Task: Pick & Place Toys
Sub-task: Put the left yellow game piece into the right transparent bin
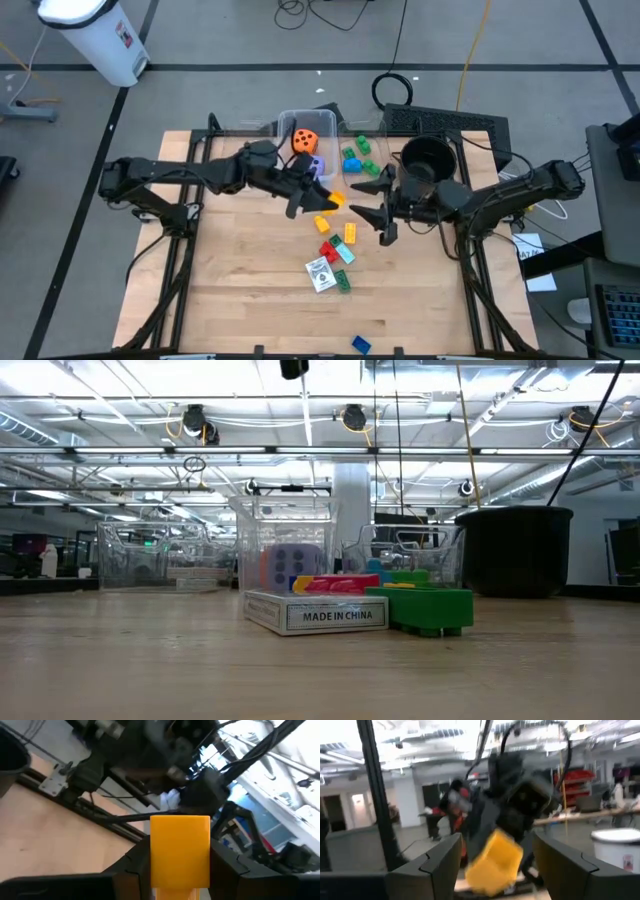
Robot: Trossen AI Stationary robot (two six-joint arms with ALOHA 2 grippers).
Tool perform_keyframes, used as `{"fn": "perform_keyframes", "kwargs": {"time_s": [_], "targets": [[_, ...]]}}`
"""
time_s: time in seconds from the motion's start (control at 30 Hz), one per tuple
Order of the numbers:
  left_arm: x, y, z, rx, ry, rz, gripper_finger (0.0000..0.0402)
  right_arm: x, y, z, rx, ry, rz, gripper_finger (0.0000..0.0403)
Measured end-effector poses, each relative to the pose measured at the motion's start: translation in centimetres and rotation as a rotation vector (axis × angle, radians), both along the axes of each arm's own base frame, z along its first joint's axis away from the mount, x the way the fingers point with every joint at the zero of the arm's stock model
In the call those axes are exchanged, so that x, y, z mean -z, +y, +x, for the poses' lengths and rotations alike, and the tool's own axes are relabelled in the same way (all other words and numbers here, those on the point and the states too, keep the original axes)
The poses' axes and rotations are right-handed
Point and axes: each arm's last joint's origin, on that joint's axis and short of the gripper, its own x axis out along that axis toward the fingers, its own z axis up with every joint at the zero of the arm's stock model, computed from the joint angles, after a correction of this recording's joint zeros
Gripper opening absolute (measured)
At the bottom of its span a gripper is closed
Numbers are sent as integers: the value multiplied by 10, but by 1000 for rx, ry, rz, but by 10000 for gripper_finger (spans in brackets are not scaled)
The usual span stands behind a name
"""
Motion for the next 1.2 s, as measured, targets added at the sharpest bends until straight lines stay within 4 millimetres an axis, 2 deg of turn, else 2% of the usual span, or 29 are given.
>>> {"fn": "perform_keyframes", "kwargs": {"time_s": [0.13,0.37,0.5,0.6,0.83,1.03,1.2], "targets": [[1,5,0,48,16,-42,132,3,2,1,-58,28,16,228],[6,9,3,84,52,-96,153,6,2,2,-57,63,8,224],[14,10,9,95,85,-125,132,9,2,2,-58,93,3,224],[20,10,16,107,94,-151,132,10,2,3,-60,99,6,224],[30,11,33,155,61,-218,161,17,3,4,-87,174,6,224],[35,14,36,164,70,-258,131,20,4,4,-93,203,25,223],[34,18,36,156,64,-259,132,20,4,3,-87,202,18,202]]}}
